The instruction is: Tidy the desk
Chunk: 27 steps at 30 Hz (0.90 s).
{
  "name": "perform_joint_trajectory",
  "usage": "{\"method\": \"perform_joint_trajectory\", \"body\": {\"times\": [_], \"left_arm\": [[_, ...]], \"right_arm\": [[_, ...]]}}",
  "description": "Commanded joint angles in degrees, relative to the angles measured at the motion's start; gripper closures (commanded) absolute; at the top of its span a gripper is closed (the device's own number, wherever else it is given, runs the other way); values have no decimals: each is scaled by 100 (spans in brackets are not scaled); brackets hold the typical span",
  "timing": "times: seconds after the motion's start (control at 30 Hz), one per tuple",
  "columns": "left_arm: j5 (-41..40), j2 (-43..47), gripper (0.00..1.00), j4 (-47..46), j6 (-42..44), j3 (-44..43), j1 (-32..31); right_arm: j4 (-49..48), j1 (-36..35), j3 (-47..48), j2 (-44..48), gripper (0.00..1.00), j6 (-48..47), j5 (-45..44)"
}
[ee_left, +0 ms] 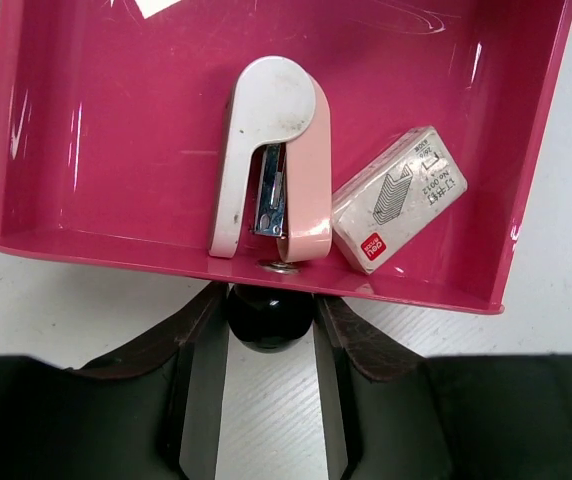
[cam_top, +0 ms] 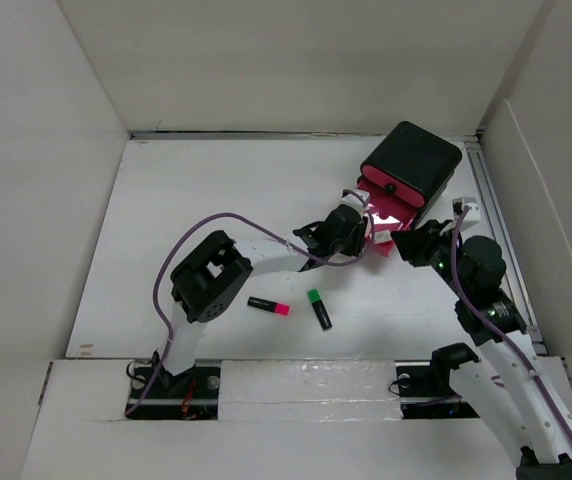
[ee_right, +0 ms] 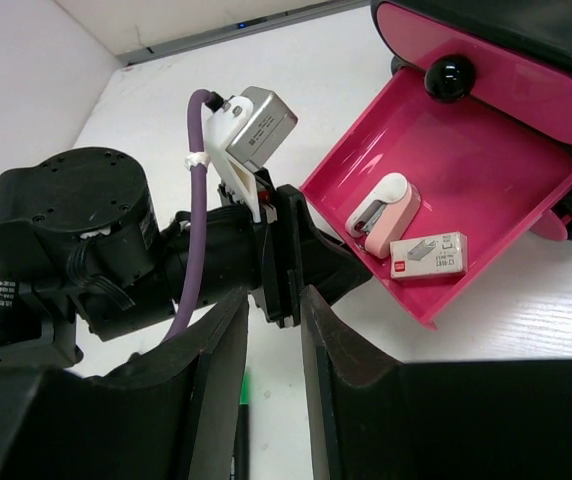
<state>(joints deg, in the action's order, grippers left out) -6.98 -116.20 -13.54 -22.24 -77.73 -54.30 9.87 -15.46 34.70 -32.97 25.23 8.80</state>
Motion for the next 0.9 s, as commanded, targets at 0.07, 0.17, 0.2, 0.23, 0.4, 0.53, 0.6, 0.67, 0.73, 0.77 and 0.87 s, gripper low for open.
{"method": "perform_joint_trajectory", "body": {"times": [0.07,0.17,0.2,0.23,0.4,0.53,0.6,0.67,0.73,0.77,0.87], "left_arm": [[-49,54,82,-149,167,-374,-1],[-84,124,91,-219,176,-374,-1],[-84,142,91,-228,176,-374,-1],[-110,150,92,-237,176,-383,-1],[-137,265,98,-342,158,-392,-1],[-128,282,98,-342,194,-523,-1],[-145,291,99,-325,202,-611,-1],[-172,326,99,-360,202,-655,-1],[-189,326,100,-395,211,-673,-1],[-189,335,100,-404,211,-708,-1],[-189,265,100,-404,237,-839,-1]], "right_arm": [[-117,-53,63,63,66,-62,8],[-126,-53,63,72,66,-36,-1],[-117,-53,63,72,66,-36,8],[-125,-53,55,72,66,-45,8],[-143,-53,72,80,66,-19,-1],[-143,-53,107,72,66,-1,-18],[-161,-53,133,54,67,8,-10],[-152,-53,160,37,67,17,-10],[-152,-53,204,36,66,-1,-18],[-143,-53,213,54,66,8,-18],[-161,-53,257,36,66,17,-53]]}}
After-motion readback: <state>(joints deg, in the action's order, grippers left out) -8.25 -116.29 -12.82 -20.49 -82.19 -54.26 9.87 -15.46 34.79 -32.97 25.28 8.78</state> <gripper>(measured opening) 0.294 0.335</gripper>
